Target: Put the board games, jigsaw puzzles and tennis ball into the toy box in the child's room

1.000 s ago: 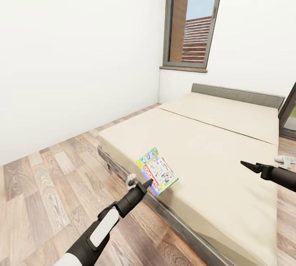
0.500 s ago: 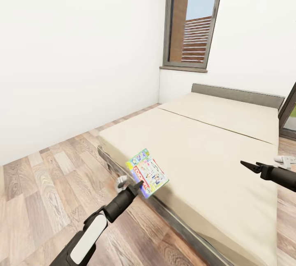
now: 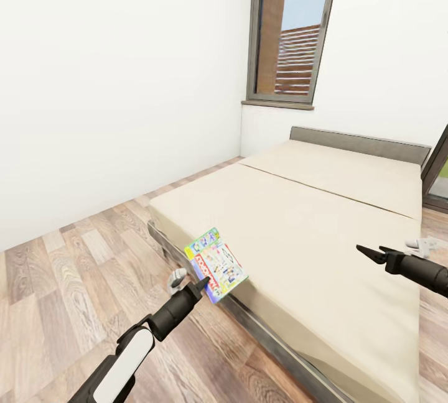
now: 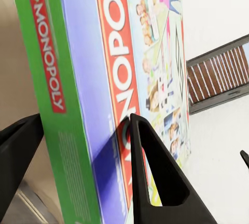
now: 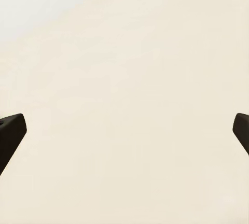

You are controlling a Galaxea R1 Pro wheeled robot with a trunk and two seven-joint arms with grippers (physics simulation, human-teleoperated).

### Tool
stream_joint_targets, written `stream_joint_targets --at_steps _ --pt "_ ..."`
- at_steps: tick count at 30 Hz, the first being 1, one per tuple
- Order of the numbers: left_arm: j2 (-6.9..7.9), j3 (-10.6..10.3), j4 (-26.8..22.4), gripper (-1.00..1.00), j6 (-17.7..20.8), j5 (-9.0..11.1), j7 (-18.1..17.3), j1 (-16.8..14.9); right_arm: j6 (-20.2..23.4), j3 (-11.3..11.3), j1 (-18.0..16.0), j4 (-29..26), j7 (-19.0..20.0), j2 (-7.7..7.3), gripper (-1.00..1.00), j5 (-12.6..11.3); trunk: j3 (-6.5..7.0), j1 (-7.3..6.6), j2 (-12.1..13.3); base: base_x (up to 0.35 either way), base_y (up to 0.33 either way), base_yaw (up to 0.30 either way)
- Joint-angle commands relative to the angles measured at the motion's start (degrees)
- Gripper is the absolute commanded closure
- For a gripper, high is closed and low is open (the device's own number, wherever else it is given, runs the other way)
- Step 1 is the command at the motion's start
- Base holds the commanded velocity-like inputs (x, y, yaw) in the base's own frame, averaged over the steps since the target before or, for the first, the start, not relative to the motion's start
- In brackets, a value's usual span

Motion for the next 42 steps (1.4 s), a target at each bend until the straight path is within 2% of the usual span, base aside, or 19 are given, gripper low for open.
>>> stream_joint_targets --at_steps 1,7,11,16,19,20,22,23,25,26,29,36,42 --pt "0.11 -0.1 -0.3 1.0 0.2 0.5 0.4 0.0 -0.2 -0.1 -0.1 0.0 0.6 0.2 -1.0 0.6 -0.05 -0.01 0.0 0.0 0.0 0.0" --pt "0.3 -0.1 -1.4 1.0 0.3 0.4 1.8 0.4 -0.7 0.1 -0.1 -0.5 0.5 0.75 -1.0 0.6 -0.05 -0.01 0.0 0.0 0.0 0.0" --pt "0.41 0.0 -2.6 1.0 0.4 0.5 2.9 1.0 -0.8 1.0 -0.1 -0.7 0.5 0.95 -1.0 0.6 -0.05 -0.01 0.0 0.0 0.0 0.0" --pt "0.74 0.0 -6.2 1.0 1.3 0.3 6.4 2.4 -0.8 2.7 -0.1 -0.8 0.4 1.1 -1.0 0.7 -0.05 -0.01 0.0 0.0 0.0 0.0" --pt "0.89 0.0 -9.3 1.0 1.9 0.4 11.9 3.5 -0.8 3.3 -0.1 -0.8 0.3 1.17 -1.0 0.7 -0.05 -0.01 0.0 0.0 0.0 0.0" --pt "0.89 0.0 -9.3 1.0 1.9 0.4 11.9 3.5 -0.8 3.3 -0.1 -0.8 0.3 1.17 -1.0 0.7 -0.05 -0.01 0.0 0.0 0.0 0.0" --pt "0.85 -0.1 -11.0 1.0 2.2 0.6 16.5 4.0 -0.8 3.6 -0.1 -0.8 0.3 1.2 -1.0 0.7 -0.05 -0.01 0.0 0.0 0.0 0.0" --pt "0.85 -0.1 -11.0 1.0 2.2 0.6 16.5 4.0 -0.8 3.6 -0.1 -0.8 0.3 1.2 -1.0 0.7 -0.05 -0.01 0.0 0.0 0.0 0.0" --pt "0.53 -0.2 -12.1 1.0 2.3 0.8 21.2 4.4 -0.8 3.8 -0.1 -0.9 0.2 1.22 -1.0 0.6 -0.05 -0.01 0.0 0.0 0.0 0.0" --pt "0.53 -0.2 -12.1 1.0 2.3 0.8 21.2 4.4 -0.8 3.8 -0.1 -0.9 0.2 1.22 -1.0 0.6 -0.05 -0.01 0.0 0.0 0.0 0.0" --pt "-0.08 -0.4 -13.1 1.0 2.4 1.0 26.5 4.7 -0.3 3.9 -0.1 -0.9 0.0 1.24 -1.0 0.7 -0.05 -0.01 0.0 0.0 0.0 0.0" --pt "-0.88 -0.6 -14.0 1.0 2.5 1.1 30.3 4.9 0.2 4.0 -0.1 -0.9 -0.2 1.38 -1.0 0.7 -0.05 -0.01 0.0 0.0 0.0 0.0" --pt "-1.02 -0.7 -14.4 1.0 2.5 0.6 31.3 5.2 0.3 4.1 -0.1 -0.9 -0.2 2.37 -1.0 0.7 1.02 -1.33 2.4 0.0 0.0 0.0"
